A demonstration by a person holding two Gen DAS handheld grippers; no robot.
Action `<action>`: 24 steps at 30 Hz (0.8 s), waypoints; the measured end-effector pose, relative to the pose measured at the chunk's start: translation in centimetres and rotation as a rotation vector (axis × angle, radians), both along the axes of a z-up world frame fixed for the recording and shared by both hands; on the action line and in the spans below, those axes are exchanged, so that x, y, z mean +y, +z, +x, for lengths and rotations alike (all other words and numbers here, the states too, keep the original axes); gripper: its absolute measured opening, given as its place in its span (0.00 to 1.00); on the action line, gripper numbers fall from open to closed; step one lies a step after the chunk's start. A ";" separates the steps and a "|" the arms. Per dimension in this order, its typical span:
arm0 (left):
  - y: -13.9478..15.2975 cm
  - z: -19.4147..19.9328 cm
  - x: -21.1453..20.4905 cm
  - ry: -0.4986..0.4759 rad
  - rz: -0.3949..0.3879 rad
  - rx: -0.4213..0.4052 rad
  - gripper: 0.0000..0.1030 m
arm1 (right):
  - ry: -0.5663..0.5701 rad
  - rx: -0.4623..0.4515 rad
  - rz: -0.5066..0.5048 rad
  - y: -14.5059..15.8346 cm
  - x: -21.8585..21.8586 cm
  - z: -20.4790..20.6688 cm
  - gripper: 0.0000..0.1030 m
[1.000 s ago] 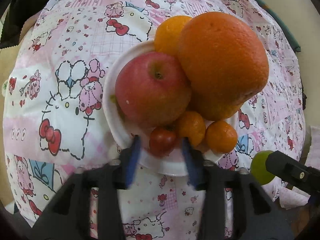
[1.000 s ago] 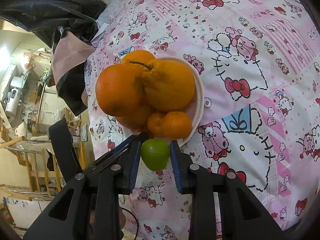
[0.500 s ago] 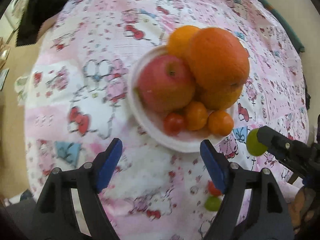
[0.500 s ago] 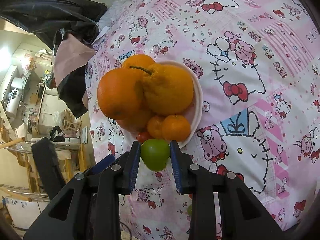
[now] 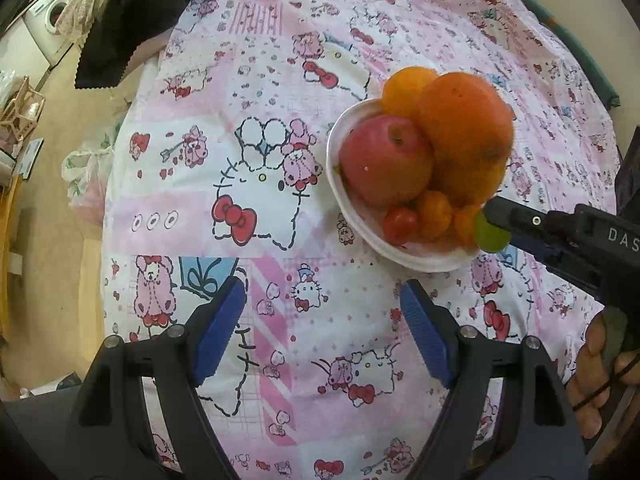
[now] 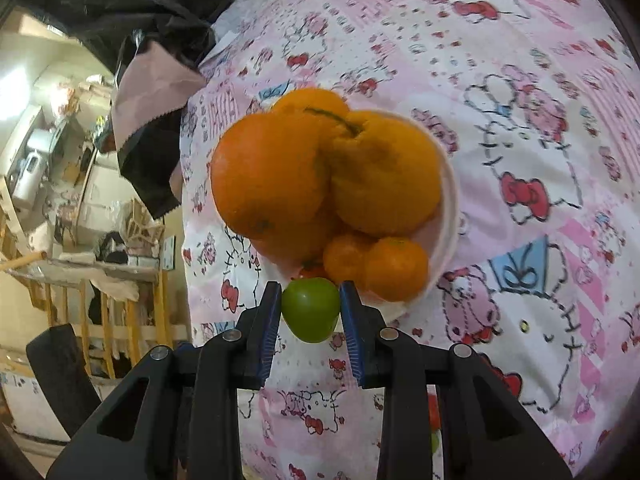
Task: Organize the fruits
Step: 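Lower the lime onto the plate with the right tool and release it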
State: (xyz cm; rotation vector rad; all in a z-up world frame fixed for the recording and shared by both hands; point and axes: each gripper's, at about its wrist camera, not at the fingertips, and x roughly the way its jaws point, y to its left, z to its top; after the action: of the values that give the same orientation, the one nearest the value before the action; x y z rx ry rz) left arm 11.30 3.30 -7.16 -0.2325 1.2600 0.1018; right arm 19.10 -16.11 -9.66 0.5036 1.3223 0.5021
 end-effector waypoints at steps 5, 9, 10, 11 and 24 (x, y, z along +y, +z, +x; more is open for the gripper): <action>-0.8 0.9 0.2 0.030 -0.043 0.021 0.75 | 0.047 -0.019 -0.049 -1.1 2.2 0.8 0.31; -0.6 1.0 0.0 0.019 -0.042 0.007 0.75 | 0.089 -0.026 -0.108 -1.6 3.5 0.7 0.31; -0.5 1.0 0.0 0.019 -0.043 0.005 0.75 | 0.097 -0.029 -0.125 -1.7 3.8 0.7 0.31; -0.5 1.1 0.1 0.021 -0.046 0.005 0.75 | 0.106 -0.031 -0.141 -1.8 3.9 0.6 0.32; 0.2 1.1 0.4 0.036 -0.037 -0.019 0.75 | 0.063 -0.068 -0.077 1.2 1.8 0.0 0.43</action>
State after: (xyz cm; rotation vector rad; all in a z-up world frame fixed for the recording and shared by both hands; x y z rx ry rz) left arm 12.39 3.65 -6.91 -0.2869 1.2397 0.1069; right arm 19.11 -14.32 -8.43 0.3794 1.2904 0.5142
